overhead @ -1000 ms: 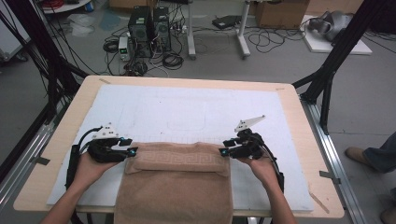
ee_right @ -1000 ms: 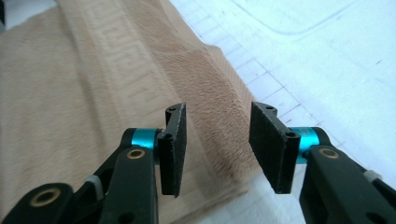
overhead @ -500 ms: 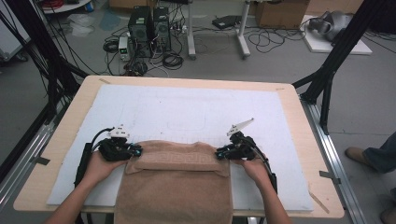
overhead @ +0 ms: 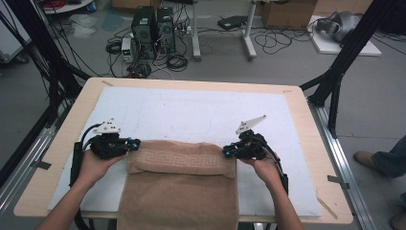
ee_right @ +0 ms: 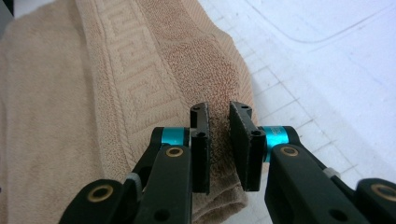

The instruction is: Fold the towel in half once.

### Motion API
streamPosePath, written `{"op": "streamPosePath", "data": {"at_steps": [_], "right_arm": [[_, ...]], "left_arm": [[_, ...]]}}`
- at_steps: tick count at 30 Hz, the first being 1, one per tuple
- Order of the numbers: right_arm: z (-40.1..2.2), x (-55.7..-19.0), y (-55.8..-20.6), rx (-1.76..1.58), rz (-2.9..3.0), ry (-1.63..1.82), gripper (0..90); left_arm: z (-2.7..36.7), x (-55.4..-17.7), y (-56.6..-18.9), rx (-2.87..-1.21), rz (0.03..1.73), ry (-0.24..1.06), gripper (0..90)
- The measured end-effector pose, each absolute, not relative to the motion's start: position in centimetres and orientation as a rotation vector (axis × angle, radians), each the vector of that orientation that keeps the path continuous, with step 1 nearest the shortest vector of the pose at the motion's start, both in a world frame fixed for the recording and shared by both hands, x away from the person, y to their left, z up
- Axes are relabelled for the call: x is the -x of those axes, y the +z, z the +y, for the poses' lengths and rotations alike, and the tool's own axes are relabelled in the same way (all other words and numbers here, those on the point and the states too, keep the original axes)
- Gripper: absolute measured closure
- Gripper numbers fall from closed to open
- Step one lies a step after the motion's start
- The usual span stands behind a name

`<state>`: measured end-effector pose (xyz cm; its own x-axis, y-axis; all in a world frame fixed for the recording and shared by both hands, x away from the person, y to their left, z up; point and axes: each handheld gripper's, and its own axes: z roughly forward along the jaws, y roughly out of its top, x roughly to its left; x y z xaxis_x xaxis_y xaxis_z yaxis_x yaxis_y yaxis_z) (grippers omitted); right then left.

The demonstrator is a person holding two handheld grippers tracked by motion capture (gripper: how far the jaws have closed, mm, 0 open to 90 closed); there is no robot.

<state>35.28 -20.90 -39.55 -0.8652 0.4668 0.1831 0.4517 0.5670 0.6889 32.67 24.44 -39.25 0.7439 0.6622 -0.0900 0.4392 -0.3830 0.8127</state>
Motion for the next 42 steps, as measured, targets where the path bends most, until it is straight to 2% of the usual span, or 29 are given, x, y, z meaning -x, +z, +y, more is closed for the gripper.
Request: {"op": "streamPosePath", "data": {"at_steps": [15,21,23,24,26,29,42], "right_arm": [[-21.2,-35.7,-40.4,-0.862,2.762,1.253,76.9],[-20.6,-36.9,-42.0,-0.951,2.804,1.218,61.2],[-20.3,-37.3,-42.5,-0.980,2.809,1.214,60.5],[-20.0,-37.4,-42.7,-0.989,2.814,1.210,61.0],[-19.5,-37.5,-43.1,-0.968,2.860,1.175,73.1],[-19.4,-37.1,-42.3,-0.902,2.833,1.181,81.5],[-20.5,-36.3,-39.1,-0.839,2.762,1.306,83.9]], "left_arm": [[24.4,-32.6,-39.2,-2.033,0.829,0.323,85.6],[23.8,-33.6,-40.4,-2.079,0.856,0.308,85.6],[23.8,-33.7,-40.6,-2.080,0.860,0.305,85.7],[23.7,-33.6,-40.6,-2.076,0.861,0.306,85.7],[23.8,-33.4,-40.5,-2.078,0.851,0.310,85.7],[24.1,-33.1,-40.1,-2.052,0.845,0.313,85.7],[24.4,-32.5,-38.8,-1.998,0.836,0.321,85.7]]}}
